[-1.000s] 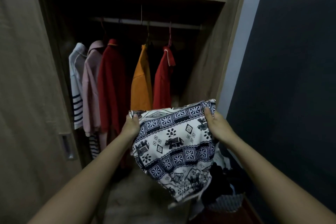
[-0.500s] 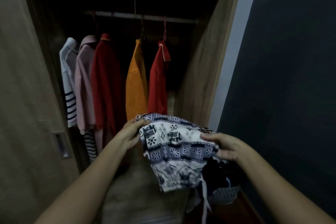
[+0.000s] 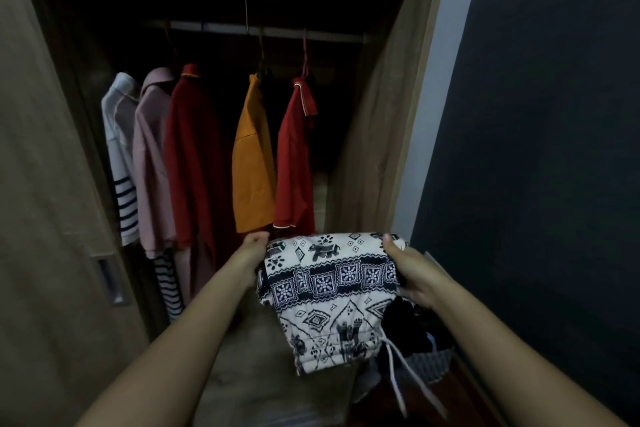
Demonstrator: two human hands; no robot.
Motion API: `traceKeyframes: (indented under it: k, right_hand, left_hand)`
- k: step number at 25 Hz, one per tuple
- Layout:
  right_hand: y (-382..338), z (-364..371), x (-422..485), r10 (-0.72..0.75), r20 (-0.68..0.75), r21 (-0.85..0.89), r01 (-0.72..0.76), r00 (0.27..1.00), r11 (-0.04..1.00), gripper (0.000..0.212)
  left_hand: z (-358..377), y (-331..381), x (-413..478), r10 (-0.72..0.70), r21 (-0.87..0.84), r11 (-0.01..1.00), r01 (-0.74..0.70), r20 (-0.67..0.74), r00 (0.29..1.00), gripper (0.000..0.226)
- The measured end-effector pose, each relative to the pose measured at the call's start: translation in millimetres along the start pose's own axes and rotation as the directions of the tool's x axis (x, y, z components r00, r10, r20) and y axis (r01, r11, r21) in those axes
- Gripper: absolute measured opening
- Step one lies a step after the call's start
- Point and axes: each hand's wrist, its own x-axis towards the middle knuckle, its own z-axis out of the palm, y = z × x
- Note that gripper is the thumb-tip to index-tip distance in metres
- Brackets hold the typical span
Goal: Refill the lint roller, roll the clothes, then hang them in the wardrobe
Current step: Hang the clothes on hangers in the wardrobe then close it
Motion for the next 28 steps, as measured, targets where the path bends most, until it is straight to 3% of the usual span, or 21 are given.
traceKeyframes:
  k: [2,5,7,10,12,14,16,18,19,21,22,25,26,28]
  right_hand:
    - [-1.1,-4.8,-4.0,0.056,0.094,0.088,-0.064,0.994,0.994,0.04]
    - [2.7,-10.2,-4.6,0.103,0.103,0.115,-0.115,0.989,0.987,0.056]
    - [3.8,-10.1,-3.8,0.085,0.005,0.16,-0.085,0.996,0.983,0.055]
    - [2.7,-9.0,-2.7,-0.071,-0.167,0.127,0.093,0.983,0.988,0.097]
    - [-1.0,-7.1,-6.5,-0.174,-0.178,0.043,0.185,0.968,0.982,0.107]
    - [-6.4,-8.9,-3.9,-0.195,-0.084,0.067,0.201,0.977,0.977,0.098]
    - [-12.0,-14.6,-1.5,-0.203,-0.052,-0.024,0.202,0.978,0.979,0.088]
    - [-24.8,-17.4,-5.2,-0.267,-0.081,-0.203,0.247,0.96,0.948,0.072]
    - [-31.6,-17.5,-8.2,-0.319,-0.111,-0.318,0.271,0.941,0.909,0.06]
    - [-45.4,-17.5,-15.2,-0.427,-0.158,-0.576,0.268,0.891,0.772,0.034]
    - [-51.2,-17.2,-19.3,-0.473,-0.174,-0.688,0.237,0.864,0.686,0.028]
    - [-57.7,-15.3,-27.3,-0.61,-0.194,-0.91,0.091,0.768,0.404,0.031]
    - [-57.9,-14.9,-27.5,-0.636,-0.205,-0.924,0.067,0.744,0.375,0.034]
    - [-56.9,-17.1,-23.2,-0.643,-0.224,-0.867,0.15,0.732,0.474,0.036]
  left_hand:
    - [-3.5,3.6,-9.8,-0.124,-0.031,0.991,0.132,0.187,0.974,0.061]
    - [-1.7,4.4,-15.0,-0.057,0.093,0.995,0.032,0.282,0.958,0.088]
    - [-0.3,10.0,-9.9,-0.004,0.114,0.993,-0.021,0.216,0.976,0.082]
    - [-1.9,21.4,-6.8,0.104,0.13,0.984,-0.119,0.115,0.988,0.07]
    - [1.4,26.8,-8.2,0.167,0.18,0.965,-0.191,0.14,0.976,0.059]
    - [6.2,34.2,-18.8,0.189,0.119,0.969,-0.219,0.217,0.958,0.04]
    - [7.3,40.8,-28.5,0.201,-0.018,0.978,-0.207,0.321,0.926,0.034]
    - [2.6,48.8,-32.5,0.228,-0.016,0.97,-0.243,0.402,0.887,0.049]
    - [-1.4,53.7,-32.2,0.23,0.081,0.953,-0.292,0.435,0.87,0.068]
    - [-5.5,63.3,-32.3,0.201,0.386,0.835,-0.393,0.45,0.87,0.107]
    - [-6.5,67.2,-32.7,0.2,0.499,0.754,-0.427,0.445,0.873,0.11]
    - [-5.4,74.6,-38.3,0.372,0.696,0.487,-0.527,0.381,0.846,0.062]
    - [-6.3,76.7,-38.1,0.474,0.75,0.36,-0.555,0.365,0.801,0.051]
    - [-11.4,79.6,-37.2,0.618,0.822,0.151,-0.549,0.355,0.701,0.048]
